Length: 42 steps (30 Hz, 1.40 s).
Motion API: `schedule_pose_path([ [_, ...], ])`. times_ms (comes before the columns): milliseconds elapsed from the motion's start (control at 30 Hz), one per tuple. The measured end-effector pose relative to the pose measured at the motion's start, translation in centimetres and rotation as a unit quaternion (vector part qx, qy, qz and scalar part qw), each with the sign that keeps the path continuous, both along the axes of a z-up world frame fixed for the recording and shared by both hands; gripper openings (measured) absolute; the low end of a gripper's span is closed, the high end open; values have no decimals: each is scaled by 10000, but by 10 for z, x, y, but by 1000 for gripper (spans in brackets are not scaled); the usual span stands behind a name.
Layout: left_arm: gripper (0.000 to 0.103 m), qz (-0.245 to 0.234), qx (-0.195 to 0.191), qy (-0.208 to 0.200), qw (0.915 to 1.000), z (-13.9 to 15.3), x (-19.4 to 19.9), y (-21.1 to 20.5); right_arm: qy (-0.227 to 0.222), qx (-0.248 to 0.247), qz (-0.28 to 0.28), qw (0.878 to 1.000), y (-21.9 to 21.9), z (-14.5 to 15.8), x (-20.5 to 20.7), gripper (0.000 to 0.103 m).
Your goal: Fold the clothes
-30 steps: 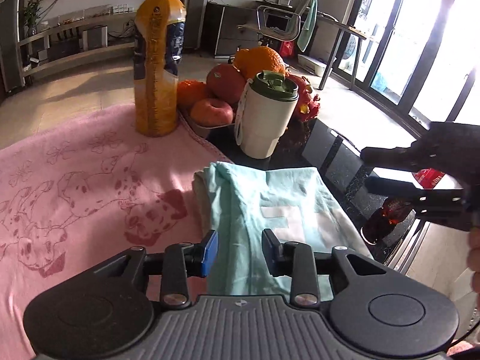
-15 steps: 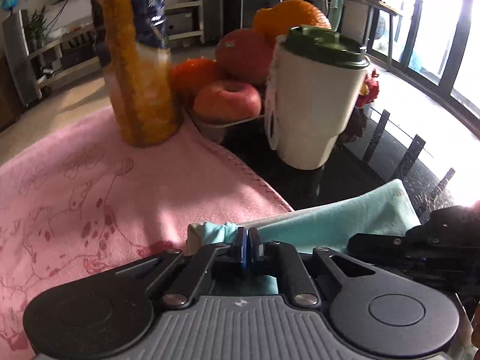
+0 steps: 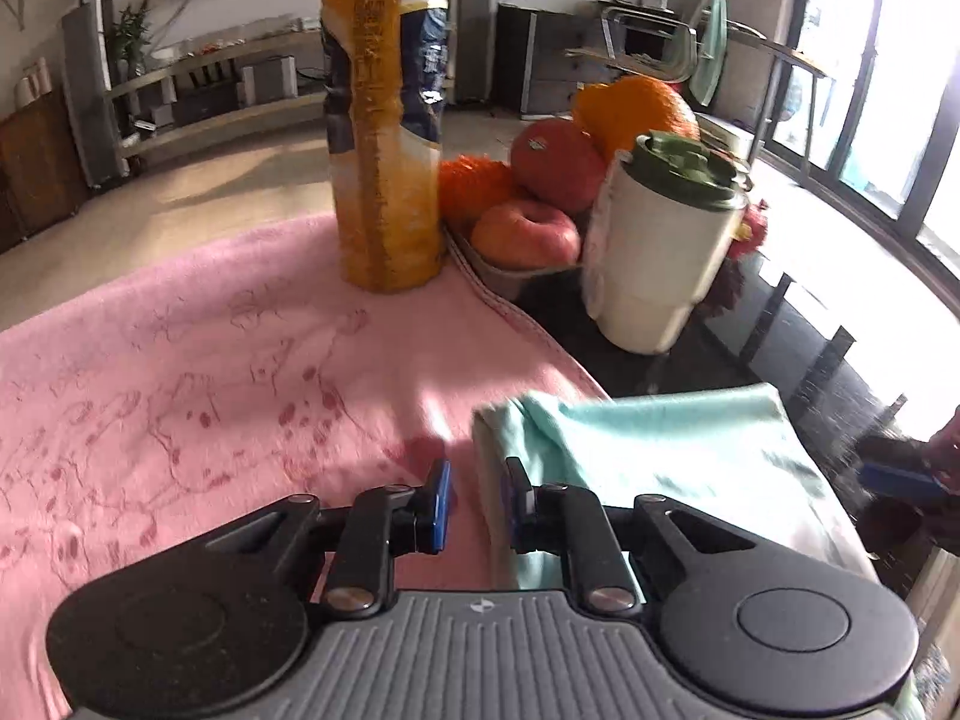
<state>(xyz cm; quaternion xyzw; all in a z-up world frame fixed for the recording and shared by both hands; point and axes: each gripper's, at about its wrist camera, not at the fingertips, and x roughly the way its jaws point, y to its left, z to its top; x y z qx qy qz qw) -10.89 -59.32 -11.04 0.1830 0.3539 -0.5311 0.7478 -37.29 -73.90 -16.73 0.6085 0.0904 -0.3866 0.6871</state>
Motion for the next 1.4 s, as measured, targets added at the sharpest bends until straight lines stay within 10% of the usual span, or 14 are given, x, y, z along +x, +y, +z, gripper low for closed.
schedule_pose_path([
  [167, 16, -665, 36, 416, 9969, -16, -44, 44, -57, -50, 215, 9997, 50, 13, -9, 18],
  [400, 28, -353, 1000, 225, 9941, -32, -63, 76, 727, -239, 140, 9970, 107, 34, -20, 7],
  [600, 46, -104, 1023, -458, 9936, 19, -76, 110, 1392, -746, 456, 9864, 154, 80, -21, 32],
  [700, 56, -186, 689, -350, 9968, 54, -81, 132, 1713, -1291, 937, 9722, 176, 128, -14, 60],
  [1000, 89, -618, 262, 110, 9977, 100, -107, 176, 2761, -2474, 1375, 9185, 246, 226, -20, 100],
  [1400, 95, -610, 127, -81, 9980, 121, -126, 218, 3133, -2137, 1527, 9126, 280, 214, -30, 103],
])
